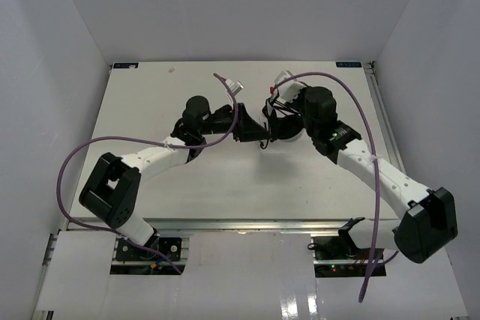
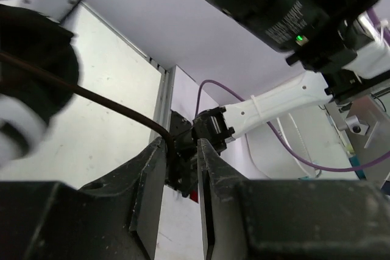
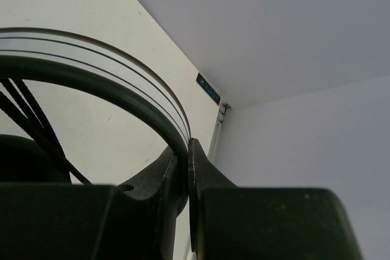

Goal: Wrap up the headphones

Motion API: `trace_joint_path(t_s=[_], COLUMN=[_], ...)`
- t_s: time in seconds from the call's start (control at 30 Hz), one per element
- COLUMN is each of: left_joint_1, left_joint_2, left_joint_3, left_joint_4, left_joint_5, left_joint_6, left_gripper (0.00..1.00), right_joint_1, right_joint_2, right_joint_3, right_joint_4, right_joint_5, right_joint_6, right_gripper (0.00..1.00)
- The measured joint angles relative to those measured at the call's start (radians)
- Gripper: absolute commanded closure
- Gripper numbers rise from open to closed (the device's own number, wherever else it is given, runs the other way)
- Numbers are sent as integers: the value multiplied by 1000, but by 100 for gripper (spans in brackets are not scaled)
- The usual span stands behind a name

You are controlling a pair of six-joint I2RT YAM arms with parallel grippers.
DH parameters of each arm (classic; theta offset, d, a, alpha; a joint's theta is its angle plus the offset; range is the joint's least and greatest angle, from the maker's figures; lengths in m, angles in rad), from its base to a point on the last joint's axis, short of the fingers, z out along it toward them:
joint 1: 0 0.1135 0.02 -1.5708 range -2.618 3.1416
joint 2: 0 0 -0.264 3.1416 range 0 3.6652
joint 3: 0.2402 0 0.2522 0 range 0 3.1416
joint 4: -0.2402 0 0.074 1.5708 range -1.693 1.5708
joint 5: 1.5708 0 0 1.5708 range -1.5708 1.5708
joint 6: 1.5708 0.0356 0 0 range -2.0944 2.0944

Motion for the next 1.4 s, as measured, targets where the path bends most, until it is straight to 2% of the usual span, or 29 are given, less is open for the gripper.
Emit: trace_joint_path(t_s=[0.17,0.33,0.53,0.73,1.07,1.23,1.3,1.4], left_joint_1=[-72,-124,-160,-160,-113,-55,-42,-38], left_joint_2=[-19,40,248,405,399,399,404,432], left_joint_3=[-99,-148,-132,-84,-103,-111,-111,-111], left_joint_4=[123,279,459,508,617,640,648,659], left_joint_5=[-70,-152,-227,-260,-292,-293,-303,-325], left_joint_6=[-63,-115,-144,-147,-140,-209,-248,-310], left_gripper=[62,62,61,60,54,52,47,46], right_joint_1=[-2,-21,-121,-239,-393,-405,-403,-402], right_joint_2=[89,130,149,119,40,-20,-41,-72], right_joint_3=[118,256,388,397,368,276,247,223], right_joint_4=[-99,-210,-348,-413,-385,-352,-351,-371], right_joint_5=[111,90,-156,-393,-887,-1098,-1162,-1222], right_joint_6=[276,546,815,957,1058,986,938,848], right_gripper=[92,92,92,92,92,92,92,92])
